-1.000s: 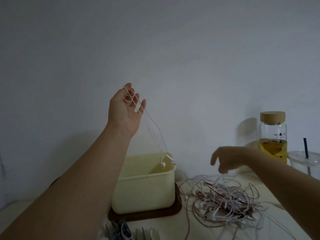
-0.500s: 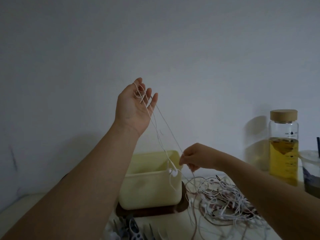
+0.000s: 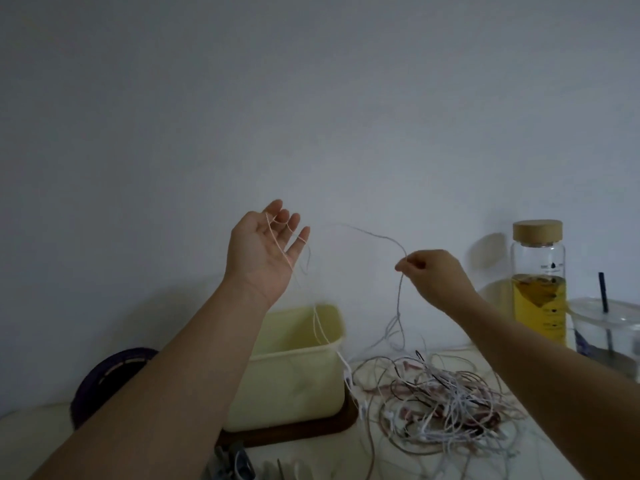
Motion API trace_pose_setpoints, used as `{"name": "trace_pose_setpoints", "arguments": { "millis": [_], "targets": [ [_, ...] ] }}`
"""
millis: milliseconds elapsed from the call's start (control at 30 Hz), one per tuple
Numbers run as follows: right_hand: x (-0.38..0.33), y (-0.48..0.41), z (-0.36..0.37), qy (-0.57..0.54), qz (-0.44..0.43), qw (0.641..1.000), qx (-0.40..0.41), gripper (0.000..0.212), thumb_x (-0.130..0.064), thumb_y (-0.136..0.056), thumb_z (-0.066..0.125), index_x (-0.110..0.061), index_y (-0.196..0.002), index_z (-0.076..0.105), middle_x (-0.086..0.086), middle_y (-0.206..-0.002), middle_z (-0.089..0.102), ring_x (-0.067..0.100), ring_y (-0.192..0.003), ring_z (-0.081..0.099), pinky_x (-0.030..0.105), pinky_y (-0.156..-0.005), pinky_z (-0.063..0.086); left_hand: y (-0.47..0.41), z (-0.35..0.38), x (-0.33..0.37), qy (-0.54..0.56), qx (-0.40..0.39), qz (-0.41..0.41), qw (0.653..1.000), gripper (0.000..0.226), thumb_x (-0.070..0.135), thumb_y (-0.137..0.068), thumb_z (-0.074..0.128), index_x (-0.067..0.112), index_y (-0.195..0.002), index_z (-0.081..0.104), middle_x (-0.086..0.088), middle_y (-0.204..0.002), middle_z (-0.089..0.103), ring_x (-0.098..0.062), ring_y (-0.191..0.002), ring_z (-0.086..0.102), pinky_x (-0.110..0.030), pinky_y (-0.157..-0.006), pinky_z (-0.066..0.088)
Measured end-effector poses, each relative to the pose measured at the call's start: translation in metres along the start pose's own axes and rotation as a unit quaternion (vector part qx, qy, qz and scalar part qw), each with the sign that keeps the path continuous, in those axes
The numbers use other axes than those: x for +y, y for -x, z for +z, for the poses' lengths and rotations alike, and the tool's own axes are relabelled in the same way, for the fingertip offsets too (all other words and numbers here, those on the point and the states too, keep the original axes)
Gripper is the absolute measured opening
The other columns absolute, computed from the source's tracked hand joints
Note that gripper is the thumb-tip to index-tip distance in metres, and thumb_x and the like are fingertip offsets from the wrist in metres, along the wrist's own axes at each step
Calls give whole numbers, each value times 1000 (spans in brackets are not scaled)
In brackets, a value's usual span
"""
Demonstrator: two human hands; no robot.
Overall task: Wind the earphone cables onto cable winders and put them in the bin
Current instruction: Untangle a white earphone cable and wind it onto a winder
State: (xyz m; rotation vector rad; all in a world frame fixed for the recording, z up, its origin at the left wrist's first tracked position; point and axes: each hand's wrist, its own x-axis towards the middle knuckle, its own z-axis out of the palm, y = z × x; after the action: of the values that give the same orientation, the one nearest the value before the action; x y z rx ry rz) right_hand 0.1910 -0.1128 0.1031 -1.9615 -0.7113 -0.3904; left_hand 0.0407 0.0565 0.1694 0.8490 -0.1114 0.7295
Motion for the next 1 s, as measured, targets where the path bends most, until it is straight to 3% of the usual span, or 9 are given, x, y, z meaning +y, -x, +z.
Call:
{"name": "trace_pose_setpoints", "arguments": {
  "millis": [67, 233, 400, 467, 567, 700, 800, 900, 1000],
  "targets": [
    [-9, -6, -6, -32, -14, 999, 37, 19, -18, -92, 57, -9, -84, 71, -9, -66, 63, 4, -48, 48, 7, -44, 35, 2, -5, -7, 9, -4, -15, 1000, 29, 13, -92, 35, 8, -92, 64, -4, -82, 59, -22, -96, 60, -37, -85, 53],
    [-31, -19, -18, -193, 12, 981, -34, 19, -14, -96, 50, -5, -94, 67, 6, -80, 72, 15, -62, 64, 24, -68, 51, 0, -6, -12, -31, 31, -17, 999, 22, 15, -91, 43, 9, -91, 64, -1, -78, 61, -17, -89, 63, -23, -64, 50],
    [-53, -31, -27, -197, -46, 978, 58, 22, -14, -94, 47, -11, -85, 67, 3, -68, 70, 16, -62, 66, 28, -71, 55, -9, -7, -18, -200, 54, 10, 978, 17, 6, -93, 51, 12, -84, 63, 2, -69, 58, -8, -64, 55, -16, -44, 31],
    [-62, -33, -28, -167, -60, 983, 54, 24, -13, -93, 46, -12, -83, 67, 2, -65, 67, 13, -57, 63, 26, -66, 52, -10, -8, -21, -325, 33, 38, 944, 17, 7, -92, 55, 17, -83, 66, 3, -73, 60, -6, -64, 51, -14, -44, 31],
    [-73, -36, -29, -150, -80, 984, 62, 25, -14, -93, 45, -11, -82, 67, 1, -64, 66, 11, -54, 61, 25, -63, 50, -3, -4, -29, -540, -54, 59, 838, 9, 22, -91, 62, 23, -95, 69, 13, -86, 65, 3, -76, 55, -9, -58, 40],
    [-78, -30, -24, -160, -109, 979, 70, 24, -15, -94, 45, -11, -84, 67, 0, -66, 68, 12, -60, 65, 26, -69, 53, 6, 6, -55, -641, -172, -10, 748, 43, 48, -89, 60, 30, -128, 56, 8, -111, 63, -5, -99, 59, -14, -77, 42],
    [-80, -24, -23, -196, -126, 970, 64, 24, -16, -96, 46, -9, -88, 67, 1, -68, 69, 15, -66, 68, 31, -76, 57, 5, 12, -78, -658, -185, -22, 729, 38, 47, -91, 59, 27, -123, 61, 5, -111, 65, -9, -99, 60, -19, -81, 41],
    [-86, -20, -28, -256, -139, 956, 48, 23, -14, -97, 46, -9, -89, 66, 3, -69, 69, 18, -70, 69, 34, -78, 59, 2, 15, -94, -663, -203, 9, 721, 23, 38, -93, 58, 18, -96, 70, 2, -105, 70, -11, -97, 63, -20, -82, 41],
    [-93, -18, -37, -314, -159, 935, 41, 23, -14, -98, 45, -11, -87, 65, 3, -69, 68, 18, -75, 69, 32, -79, 58, -1, 18, -98, -671, -211, 13, 711, 21, 31, -94, 55, 19, -84, 69, 7, -103, 71, -1, -88, 61, -12, -74, 40]
  ]
}}
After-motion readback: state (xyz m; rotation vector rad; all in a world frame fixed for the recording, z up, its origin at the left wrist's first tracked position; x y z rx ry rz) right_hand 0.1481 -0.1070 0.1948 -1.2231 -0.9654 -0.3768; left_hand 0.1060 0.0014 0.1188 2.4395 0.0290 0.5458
